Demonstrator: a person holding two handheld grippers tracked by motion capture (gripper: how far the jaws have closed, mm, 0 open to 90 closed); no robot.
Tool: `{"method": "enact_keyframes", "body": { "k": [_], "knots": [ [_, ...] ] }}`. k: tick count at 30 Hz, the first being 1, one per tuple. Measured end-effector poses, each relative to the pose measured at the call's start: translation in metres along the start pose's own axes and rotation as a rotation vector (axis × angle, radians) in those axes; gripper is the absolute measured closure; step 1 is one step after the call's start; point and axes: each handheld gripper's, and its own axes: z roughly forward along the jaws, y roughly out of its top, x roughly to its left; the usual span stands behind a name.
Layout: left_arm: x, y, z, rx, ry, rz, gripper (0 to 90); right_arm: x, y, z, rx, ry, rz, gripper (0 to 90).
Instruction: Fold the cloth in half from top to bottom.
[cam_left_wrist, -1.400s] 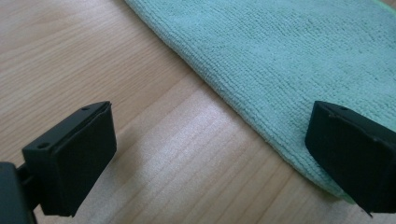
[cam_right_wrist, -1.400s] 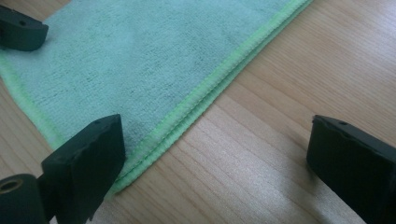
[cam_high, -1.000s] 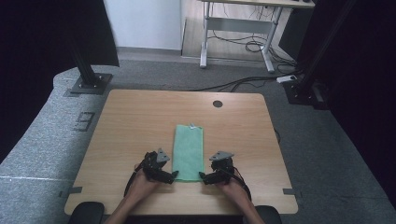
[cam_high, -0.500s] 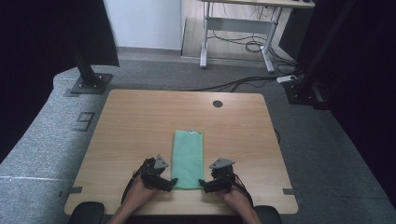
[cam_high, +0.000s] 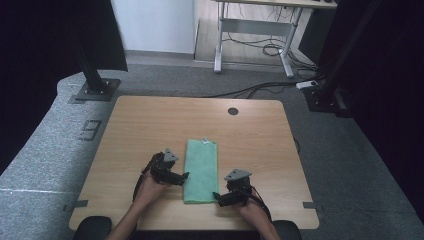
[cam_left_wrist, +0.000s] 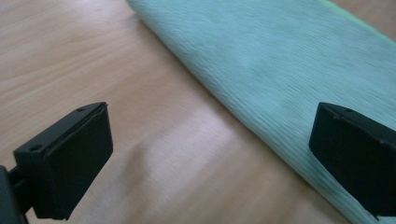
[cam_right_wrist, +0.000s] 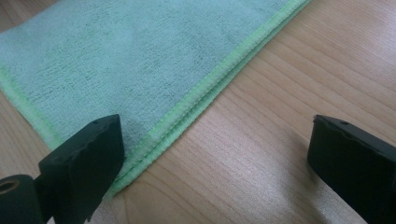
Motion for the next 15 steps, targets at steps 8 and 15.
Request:
{"method": "enact_keyframes", "body": {
  "k": [8,15],
  "knots": [
    [0.006,-0.004,0.015,0.021,0.015,-0.015,0.0,-0.001,0.0,0.0,-0.002,0.004,-0.002,3.0],
    [0.008,-0.003,0.016,0.035,-0.013,-0.025,1.5,-0.002,0.001,0.001,0.002,0.016,-0.013,2.8]
  ]
}}
